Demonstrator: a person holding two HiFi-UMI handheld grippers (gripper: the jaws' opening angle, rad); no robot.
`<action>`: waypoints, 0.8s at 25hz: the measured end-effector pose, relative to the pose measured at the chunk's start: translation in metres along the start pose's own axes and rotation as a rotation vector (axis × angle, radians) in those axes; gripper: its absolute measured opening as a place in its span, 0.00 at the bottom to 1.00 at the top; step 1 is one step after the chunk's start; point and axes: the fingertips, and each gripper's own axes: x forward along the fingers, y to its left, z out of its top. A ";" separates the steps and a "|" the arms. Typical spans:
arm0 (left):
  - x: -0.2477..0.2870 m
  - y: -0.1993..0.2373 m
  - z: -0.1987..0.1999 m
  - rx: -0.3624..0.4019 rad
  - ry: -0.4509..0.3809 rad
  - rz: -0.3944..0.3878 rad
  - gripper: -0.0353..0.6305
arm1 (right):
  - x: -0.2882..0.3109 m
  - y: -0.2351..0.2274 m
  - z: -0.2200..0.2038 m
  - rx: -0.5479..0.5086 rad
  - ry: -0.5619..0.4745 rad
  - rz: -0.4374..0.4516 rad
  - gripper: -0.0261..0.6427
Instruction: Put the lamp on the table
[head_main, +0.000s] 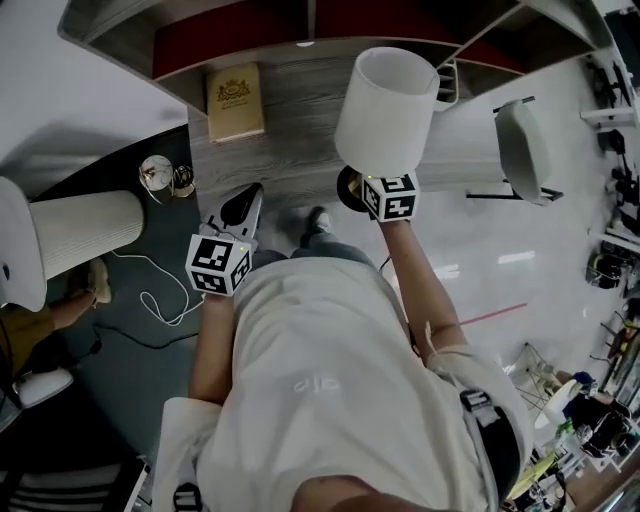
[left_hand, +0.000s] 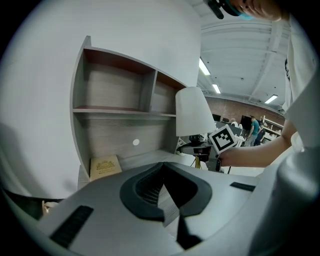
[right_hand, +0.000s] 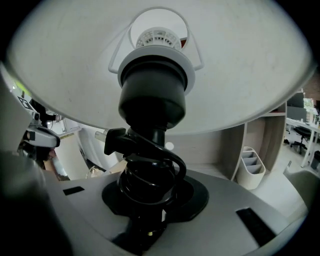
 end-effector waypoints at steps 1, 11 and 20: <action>0.003 -0.001 0.000 -0.003 0.005 0.006 0.07 | 0.007 -0.005 0.001 -0.005 -0.003 0.006 0.22; 0.022 0.000 0.001 0.001 0.063 0.025 0.07 | 0.054 -0.044 0.008 -0.025 -0.040 0.002 0.22; 0.021 0.019 -0.006 0.015 0.113 0.015 0.07 | 0.085 -0.053 0.005 -0.031 -0.066 -0.004 0.22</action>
